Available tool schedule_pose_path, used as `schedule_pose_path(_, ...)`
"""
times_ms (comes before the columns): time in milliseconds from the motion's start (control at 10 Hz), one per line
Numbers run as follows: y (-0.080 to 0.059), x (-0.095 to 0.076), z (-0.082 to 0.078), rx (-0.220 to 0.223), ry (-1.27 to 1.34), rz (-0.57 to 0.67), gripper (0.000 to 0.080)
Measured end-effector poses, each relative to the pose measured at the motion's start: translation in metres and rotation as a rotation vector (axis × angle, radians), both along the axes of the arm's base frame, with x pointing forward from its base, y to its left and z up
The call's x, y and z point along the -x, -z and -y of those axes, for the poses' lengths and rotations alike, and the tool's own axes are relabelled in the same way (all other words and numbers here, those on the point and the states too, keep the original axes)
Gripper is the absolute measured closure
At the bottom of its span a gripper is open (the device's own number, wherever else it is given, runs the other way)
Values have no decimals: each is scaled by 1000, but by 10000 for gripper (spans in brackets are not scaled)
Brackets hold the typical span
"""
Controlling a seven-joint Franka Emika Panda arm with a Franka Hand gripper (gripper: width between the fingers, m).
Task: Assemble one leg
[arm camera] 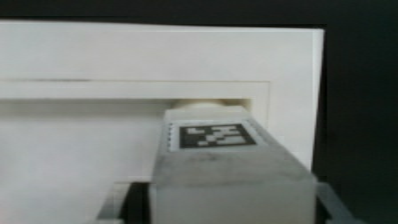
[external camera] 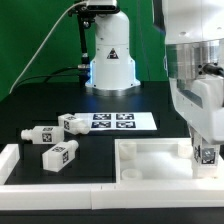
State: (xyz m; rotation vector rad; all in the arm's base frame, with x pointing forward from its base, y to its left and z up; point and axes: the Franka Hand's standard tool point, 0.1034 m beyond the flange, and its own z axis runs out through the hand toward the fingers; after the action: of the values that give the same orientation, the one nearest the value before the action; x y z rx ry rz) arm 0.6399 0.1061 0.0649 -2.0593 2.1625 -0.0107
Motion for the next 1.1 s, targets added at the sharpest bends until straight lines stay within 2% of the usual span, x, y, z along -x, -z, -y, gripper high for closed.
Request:
schedule_pose_path(100,0,0,0,-8,46,-4,512)
schedule_pose_path(200,0,0,0,-6,32,-3,444)
schedule_pose_path(300,0,0,0,6,-52,1,444)
schedule_pose_path(400,-3,1,-2,15,-220,-7,224)
schedule_pose_path(500,-4,-1,-2,30,-381,13,224)
schedule_pose_path(600,-1,1,-4,41,-561,22,173)
schedule_pose_path(700,-1,4,-12,55,-602,16,156)
schedule_pose_path(1100,0,3,-11,94,-901,47,150)
